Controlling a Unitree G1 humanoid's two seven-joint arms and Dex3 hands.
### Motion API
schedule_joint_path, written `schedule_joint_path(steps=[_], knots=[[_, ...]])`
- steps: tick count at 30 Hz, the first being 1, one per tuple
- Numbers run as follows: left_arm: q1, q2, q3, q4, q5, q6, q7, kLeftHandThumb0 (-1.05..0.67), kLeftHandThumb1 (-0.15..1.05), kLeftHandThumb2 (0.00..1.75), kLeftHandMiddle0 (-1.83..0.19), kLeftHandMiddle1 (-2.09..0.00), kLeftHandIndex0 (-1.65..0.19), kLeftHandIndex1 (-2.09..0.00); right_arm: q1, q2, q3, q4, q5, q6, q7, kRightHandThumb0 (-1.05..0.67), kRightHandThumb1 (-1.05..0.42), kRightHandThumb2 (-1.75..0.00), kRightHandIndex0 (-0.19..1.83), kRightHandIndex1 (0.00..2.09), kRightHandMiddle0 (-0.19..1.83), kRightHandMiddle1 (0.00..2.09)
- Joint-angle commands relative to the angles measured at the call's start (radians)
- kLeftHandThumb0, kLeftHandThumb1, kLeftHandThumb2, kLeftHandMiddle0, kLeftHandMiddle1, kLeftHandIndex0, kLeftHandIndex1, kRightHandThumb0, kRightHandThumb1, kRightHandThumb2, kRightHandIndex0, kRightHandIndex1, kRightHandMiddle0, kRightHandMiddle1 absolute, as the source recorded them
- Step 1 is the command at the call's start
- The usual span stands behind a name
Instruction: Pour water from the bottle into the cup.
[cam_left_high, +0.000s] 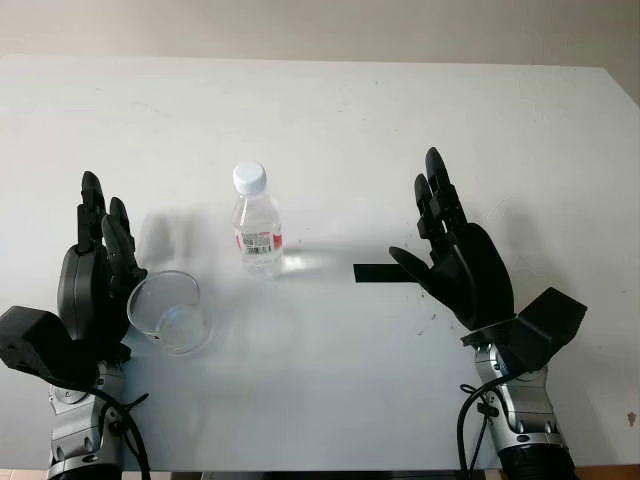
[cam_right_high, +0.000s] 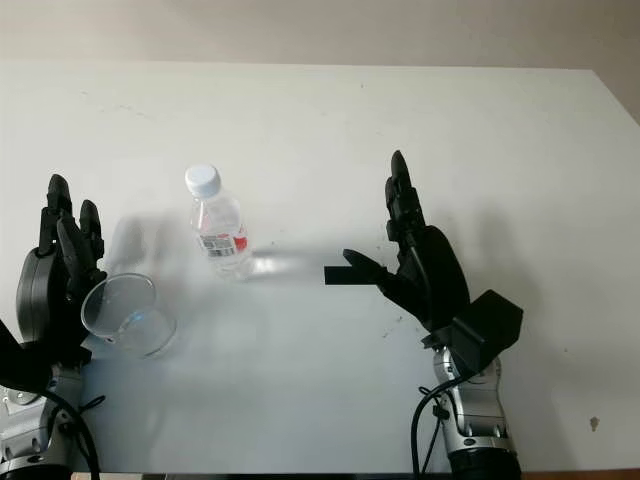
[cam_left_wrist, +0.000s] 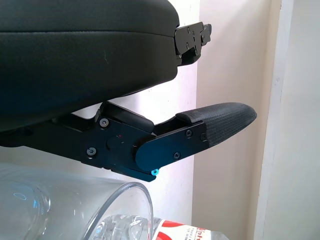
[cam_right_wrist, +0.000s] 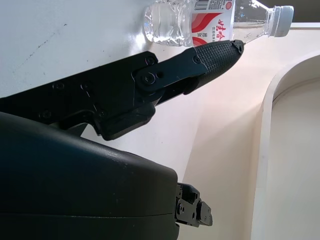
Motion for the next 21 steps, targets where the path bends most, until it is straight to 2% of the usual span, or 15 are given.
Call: schedule_joint_path(steps=[1,12,15,21], knots=[[0.013,-0.010,-0.005,0.017,0.004,0.001,0.000,-0.77,1.05,0.75,0.18,-0.05,0.19,0.00,-0.008,-0.007,-0.002,0.003,0.002,-0.006,0.000,-0.85,-1.01,-0.06,-0.19,0.00,-0.19,0.00],[0.014,-0.017,-0.008,0.031,-0.001,-0.016,-0.005,-0.77,1.05,0.74,0.19,-0.05,0.19,0.00,-0.045,-0.018,0.008,0.029,0.006,0.032,0.032,-0.87,-1.00,-0.05,-0.19,0.00,-0.19,0.00],[0.014,-0.017,-0.004,0.030,-0.004,-0.013,-0.004,-0.76,1.05,0.74,0.18,-0.05,0.19,0.00,-0.110,-0.015,0.032,0.066,-0.005,0.035,0.060,-0.86,-0.99,-0.05,-0.19,0.00,-0.19,0.00],[0.011,-0.027,-0.014,0.018,0.002,0.000,0.012,-0.78,1.05,0.72,0.16,-0.06,0.19,-0.02,-0.318,0.018,0.110,0.211,-0.036,0.057,0.132,-0.95,-0.96,-0.04,-0.19,0.00,-0.19,0.00]])
